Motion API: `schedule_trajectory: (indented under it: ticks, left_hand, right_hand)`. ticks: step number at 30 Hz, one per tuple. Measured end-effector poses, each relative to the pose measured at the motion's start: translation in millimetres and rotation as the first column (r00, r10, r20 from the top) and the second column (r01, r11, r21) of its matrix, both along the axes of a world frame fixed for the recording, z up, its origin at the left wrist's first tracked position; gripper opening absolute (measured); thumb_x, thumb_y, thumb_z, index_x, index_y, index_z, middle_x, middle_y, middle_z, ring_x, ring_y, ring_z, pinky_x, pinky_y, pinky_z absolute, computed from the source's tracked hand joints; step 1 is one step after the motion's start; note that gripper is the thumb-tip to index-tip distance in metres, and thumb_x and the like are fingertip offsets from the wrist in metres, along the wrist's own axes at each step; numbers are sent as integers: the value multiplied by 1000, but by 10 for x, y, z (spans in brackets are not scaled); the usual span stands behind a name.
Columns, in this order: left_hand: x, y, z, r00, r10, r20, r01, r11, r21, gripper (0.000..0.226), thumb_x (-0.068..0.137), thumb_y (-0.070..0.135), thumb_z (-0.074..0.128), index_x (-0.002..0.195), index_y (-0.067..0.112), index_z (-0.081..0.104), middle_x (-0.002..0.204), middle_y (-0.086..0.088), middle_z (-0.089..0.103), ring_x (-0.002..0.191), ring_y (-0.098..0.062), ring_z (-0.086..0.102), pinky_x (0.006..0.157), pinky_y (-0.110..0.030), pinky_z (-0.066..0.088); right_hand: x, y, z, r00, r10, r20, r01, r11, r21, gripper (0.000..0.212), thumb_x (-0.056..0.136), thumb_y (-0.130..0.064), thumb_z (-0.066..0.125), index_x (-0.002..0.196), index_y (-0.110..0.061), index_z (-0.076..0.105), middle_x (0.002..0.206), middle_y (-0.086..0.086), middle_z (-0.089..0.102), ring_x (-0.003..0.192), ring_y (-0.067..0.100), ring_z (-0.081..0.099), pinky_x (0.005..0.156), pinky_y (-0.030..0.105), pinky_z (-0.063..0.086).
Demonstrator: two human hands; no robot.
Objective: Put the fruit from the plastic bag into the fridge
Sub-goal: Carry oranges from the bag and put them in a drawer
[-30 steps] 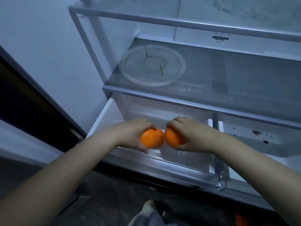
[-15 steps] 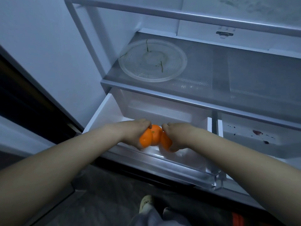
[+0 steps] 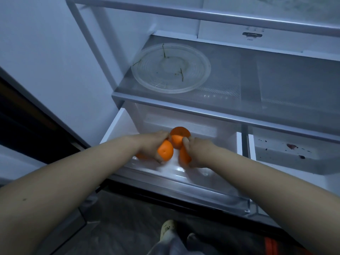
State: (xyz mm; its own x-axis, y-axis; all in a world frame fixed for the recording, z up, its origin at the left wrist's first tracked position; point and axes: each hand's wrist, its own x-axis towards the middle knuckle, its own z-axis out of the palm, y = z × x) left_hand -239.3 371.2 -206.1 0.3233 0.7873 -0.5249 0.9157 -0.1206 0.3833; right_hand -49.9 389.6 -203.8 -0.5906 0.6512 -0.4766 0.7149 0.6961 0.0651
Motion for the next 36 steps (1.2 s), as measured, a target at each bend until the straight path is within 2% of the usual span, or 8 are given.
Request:
schedule_trajectory:
  ticks: [3,7,11,17,22,27,30,36]
  left_hand:
    - [41,0,-43,997,-64,-36,65,997,31,81,70,33,80,135,22,33,134,-1,45,112,-18,47,77,-20,30]
    - [35,9,-87,994,-105,-16,106,991,75,81,72,37,77,138,29,32,137,0,39,121,-20,42,88,-24,33]
    - [27,23,-131,995,-95,-8,95,991,91,80,73,39,76,139,31,30,137,1,38,122,-21,42,91,-26,34]
    - [22,37,-159,993,-120,-19,121,986,116,86,74,41,75,143,32,25,141,1,33,126,-20,38,90,-22,29]
    - [25,33,-104,994,-101,-52,107,984,145,84,71,42,75,141,30,29,139,2,35,125,-20,39,98,-32,38]
    - [51,-48,159,957,-137,-256,211,933,290,76,76,48,68,140,27,33,139,2,38,122,-20,43,92,-34,43]
    - [64,-185,391,952,-39,-304,159,910,383,67,83,52,58,140,26,36,140,2,40,124,-18,42,93,-33,41]
    - [296,-794,859,958,234,-163,-110,831,546,59,88,55,48,138,26,38,141,5,41,127,-17,41,100,-36,38]
  right_hand:
    - [-22,10,-72,999,-12,-44,12,1000,0,68,82,-38,66,132,-9,29,123,13,46,106,31,55,78,38,48]
    - [-20,52,-63,993,-69,-100,65,997,-42,70,80,-39,69,131,-12,30,124,12,46,110,29,52,77,35,44]
    - [-29,67,-62,990,-95,-105,89,994,-68,72,78,-42,70,131,-14,30,125,10,46,111,27,50,75,32,40]
    - [-28,87,-44,989,-108,-98,100,992,-80,76,76,-47,71,131,-14,32,127,10,46,114,27,49,86,36,45]
    - [-21,45,8,990,-91,-103,86,995,-50,69,78,-45,69,130,-13,35,126,9,46,115,26,48,83,36,44]
    - [38,12,129,990,-49,-130,49,999,-1,55,86,-42,61,127,-13,39,127,11,47,113,27,47,83,35,43]
    - [78,-18,258,983,-31,-179,38,999,39,49,88,-41,58,124,-13,41,126,11,47,111,27,48,79,36,42]
    - [209,-206,730,917,66,-393,-35,996,87,58,90,-45,53,137,-15,35,137,7,43,123,25,42,90,38,41]
